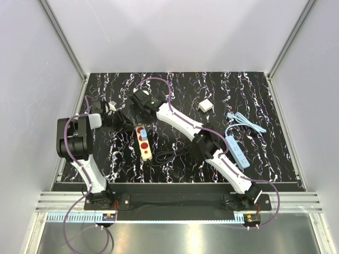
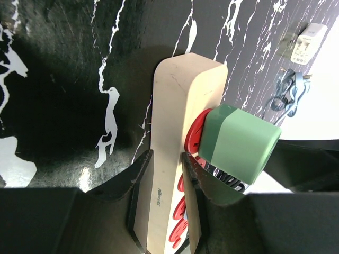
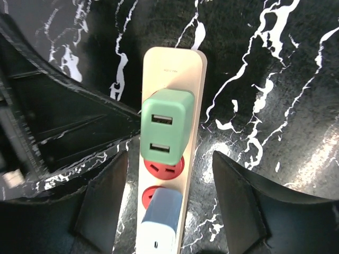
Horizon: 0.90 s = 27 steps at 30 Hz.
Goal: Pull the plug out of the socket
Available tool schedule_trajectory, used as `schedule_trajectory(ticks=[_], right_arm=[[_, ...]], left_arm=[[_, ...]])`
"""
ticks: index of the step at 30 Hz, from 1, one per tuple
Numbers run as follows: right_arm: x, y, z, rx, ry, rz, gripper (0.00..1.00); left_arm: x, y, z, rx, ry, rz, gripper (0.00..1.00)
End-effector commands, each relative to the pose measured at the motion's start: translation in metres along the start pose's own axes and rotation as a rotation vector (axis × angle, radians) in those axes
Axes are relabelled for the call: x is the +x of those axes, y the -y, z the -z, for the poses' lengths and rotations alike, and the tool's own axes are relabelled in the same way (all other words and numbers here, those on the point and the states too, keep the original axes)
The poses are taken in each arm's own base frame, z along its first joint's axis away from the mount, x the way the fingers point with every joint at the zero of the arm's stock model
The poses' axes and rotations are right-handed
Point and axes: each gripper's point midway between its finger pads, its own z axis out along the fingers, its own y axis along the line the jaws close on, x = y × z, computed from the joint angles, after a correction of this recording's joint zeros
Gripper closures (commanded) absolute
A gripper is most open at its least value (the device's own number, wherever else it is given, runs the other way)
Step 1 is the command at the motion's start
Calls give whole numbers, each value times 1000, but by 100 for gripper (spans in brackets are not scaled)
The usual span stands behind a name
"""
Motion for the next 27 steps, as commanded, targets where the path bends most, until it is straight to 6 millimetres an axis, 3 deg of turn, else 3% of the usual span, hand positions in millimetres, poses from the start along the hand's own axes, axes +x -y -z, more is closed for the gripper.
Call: schedule_trajectory(ticks=[1,8,20,27], right_arm=[[-25,-14,9,-24,96,-15,30],[-28,-13,6,-16,116,-25,34],[-37,-15,1,-21,157,-7,45],[-38,-12,-8,-2,173,-8,47]], left_arm=[[-8,-10,-5,-82,40,-44,68],[-5,-24,-3,-205,31,-43,75],[0,-20,-13,-406,-10,-169,73],[-1,-20,-15,-420,-38,-148,74]])
